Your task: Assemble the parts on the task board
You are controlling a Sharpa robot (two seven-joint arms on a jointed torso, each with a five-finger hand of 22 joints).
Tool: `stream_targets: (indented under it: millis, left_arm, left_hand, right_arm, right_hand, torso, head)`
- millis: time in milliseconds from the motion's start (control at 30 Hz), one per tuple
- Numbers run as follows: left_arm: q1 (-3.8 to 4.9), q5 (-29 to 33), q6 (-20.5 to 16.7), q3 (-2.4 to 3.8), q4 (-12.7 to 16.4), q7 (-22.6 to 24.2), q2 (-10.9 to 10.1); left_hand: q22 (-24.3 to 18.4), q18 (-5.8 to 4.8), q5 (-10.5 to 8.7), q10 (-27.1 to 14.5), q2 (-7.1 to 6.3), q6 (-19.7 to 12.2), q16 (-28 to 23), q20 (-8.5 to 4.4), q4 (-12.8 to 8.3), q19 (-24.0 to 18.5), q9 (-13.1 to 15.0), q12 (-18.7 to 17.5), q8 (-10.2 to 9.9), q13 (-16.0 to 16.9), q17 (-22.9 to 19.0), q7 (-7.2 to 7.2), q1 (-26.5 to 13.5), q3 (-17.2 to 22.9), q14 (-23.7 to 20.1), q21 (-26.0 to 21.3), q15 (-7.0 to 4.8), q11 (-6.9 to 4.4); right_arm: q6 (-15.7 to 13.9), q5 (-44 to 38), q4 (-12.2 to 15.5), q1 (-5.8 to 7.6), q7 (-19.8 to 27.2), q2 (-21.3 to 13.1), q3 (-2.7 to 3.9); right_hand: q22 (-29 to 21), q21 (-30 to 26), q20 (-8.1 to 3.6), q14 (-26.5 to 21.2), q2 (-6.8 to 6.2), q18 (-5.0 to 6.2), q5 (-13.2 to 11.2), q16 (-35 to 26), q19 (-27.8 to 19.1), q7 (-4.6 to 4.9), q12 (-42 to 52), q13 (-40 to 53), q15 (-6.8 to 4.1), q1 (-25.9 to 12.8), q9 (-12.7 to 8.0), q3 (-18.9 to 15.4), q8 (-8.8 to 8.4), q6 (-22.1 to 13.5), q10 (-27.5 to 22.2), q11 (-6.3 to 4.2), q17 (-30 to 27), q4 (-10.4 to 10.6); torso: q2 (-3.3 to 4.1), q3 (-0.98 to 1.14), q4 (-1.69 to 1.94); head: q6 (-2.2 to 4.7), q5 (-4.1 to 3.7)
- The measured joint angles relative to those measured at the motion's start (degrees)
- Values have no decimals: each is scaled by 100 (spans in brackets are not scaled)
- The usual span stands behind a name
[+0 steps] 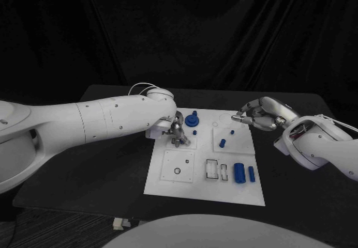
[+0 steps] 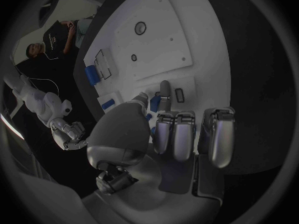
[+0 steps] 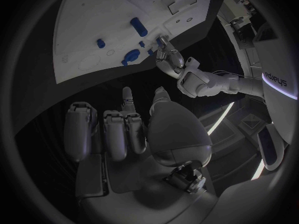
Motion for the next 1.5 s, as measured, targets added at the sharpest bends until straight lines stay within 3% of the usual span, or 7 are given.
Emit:
stream_targets:
  millis: [67, 267, 433, 1167, 1333, 1500]
  left_arm:
    - [0, 1, 3, 0, 1, 0, -2]
    - [0, 5, 11, 0, 5, 0, -12]
    - [-1, 7, 10, 0, 7, 5, -18]
    - [-5, 7, 7, -4, -19, 68, -11]
    - [-8, 7, 7, -7, -32, 87, -3]
    - [-15, -2, 4, -11, -46, 98, 13]
  left_hand:
    - [0, 0, -79, 0, -7, 0, 0, 0, 2, 0, 0, 0, -2, 0, 0, 0, -112, -64, 0, -13, 0, 0]
    - [0, 0, -79, 0, -22, 1, 0, 0, 8, 0, 0, 0, -9, 0, 0, 0, -203, -134, 0, -22, 0, 0]
    - [0, 0, -102, 0, 38, 2, 0, 0, 26, 0, 0, 0, -9, 0, 0, 0, -324, -183, 0, -22, 0, 0]
    - [0, 0, -102, 0, 62, -15, 0, -1, 1, -1, 66, 0, -6, 0, 0, 10, -348, -220, 21, -44, 20, 0]
    - [0, 0, -102, 0, 90, -67, 0, -1, 7, -1, 185, 0, 153, 0, 3, 21, -376, -266, 21, -44, 20, 0]
    - [0, 0, -102, 0, 90, -234, 0, -1, -1, -1, 837, 0, 725, 0, 5, -38, -376, -350, 21, -44, 21, 0]
  right_arm:
    - [1, 0, 0, 0, -1, 0, 0]
    - [4, 0, 0, 0, -2, -3, 0]
    - [5, 0, 0, -1, -3, -4, 0]
    - [8, 0, -6, -2, -4, 1, 0]
    - [8, 0, -7, -2, -4, 0, 0]
    - [8, 0, -8, -2, -4, 0, 0]
  right_hand:
    - [0, 0, 0, 0, -10, 0, 0, 0, 0, 0, 0, 0, 0, 10, -1, 0, 0, 0, 0, 0, 0, 0]
    - [0, 0, 0, 0, -5, 0, 0, 0, 0, 0, 0, -1, 0, 52, -5, 0, 0, 0, 0, 0, 0, 0]
    - [-1, 0, 0, 0, -5, 0, 0, 0, 0, 0, 0, -1, 0, 52, -5, 0, 0, 0, 0, 0, 0, 0]
    - [4, 0, 0, 0, -5, 0, 0, 0, 0, 0, 0, -2, 0, 51, -4, 0, 0, 0, 0, 0, 0, 0]
    - [4, 0, 0, 0, -5, 0, 0, 0, 0, 0, 0, -2, 0, 51, -4, -16, 0, 0, 0, 0, 0, 16]
    - [3, 0, 0, 0, -5, 0, 0, 0, 0, 0, 0, -2, 0, 51, -4, -16, 0, 0, 0, 0, 0, 16]
  torso:
    - [-1, 0, 1]
    - [-1, 0, 1]
    - [-1, 0, 1]
    - [1, 1, 0]
    - [1, 0, 1]
    - [1, 0, 1]
  head:
    - [0, -2]
    - [0, -2]
    - [0, -4]
    - [0, -1]
    - [0, -14]
    - [0, -15]
